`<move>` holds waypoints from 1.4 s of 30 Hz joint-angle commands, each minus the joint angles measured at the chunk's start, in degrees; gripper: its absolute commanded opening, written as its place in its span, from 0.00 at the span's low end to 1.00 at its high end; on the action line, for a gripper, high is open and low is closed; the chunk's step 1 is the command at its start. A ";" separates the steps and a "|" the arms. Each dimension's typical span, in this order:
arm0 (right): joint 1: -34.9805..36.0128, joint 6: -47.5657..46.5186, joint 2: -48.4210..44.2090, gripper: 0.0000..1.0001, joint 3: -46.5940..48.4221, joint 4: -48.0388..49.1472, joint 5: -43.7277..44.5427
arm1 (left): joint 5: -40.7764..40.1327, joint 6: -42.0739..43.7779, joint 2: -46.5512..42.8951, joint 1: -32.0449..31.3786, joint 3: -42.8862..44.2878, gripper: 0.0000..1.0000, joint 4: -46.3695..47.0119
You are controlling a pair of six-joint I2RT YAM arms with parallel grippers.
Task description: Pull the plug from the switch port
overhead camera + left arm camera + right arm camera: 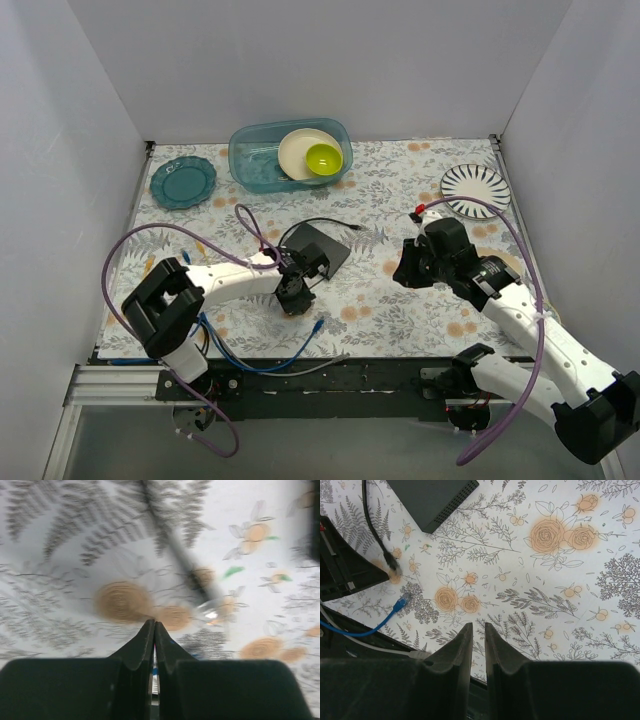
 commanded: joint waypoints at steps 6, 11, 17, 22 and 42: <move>0.16 -0.28 0.68 0.24 0.26 3.14 -1.58 | -4.00 -12.79 -12.75 6.23 -4.46 0.00 -12.68; 0.16 -0.11 0.51 0.24 -0.18 3.23 -1.67 | -8.29 -9.29 -20.93 10.46 -2.89 0.29 -13.30; 0.16 0.25 0.68 0.24 -0.80 3.93 -2.20 | -4.38 -7.43 -14.64 10.20 2.56 0.66 -6.71; 0.25 0.33 0.60 0.24 -0.53 3.67 -2.28 | -0.75 -12.08 -3.47 6.51 6.87 0.66 -4.68; 0.16 -0.54 -3.27 0.24 -1.94 0.59 -0.88 | 0.33 -20.09 7.46 6.51 9.43 0.66 -2.85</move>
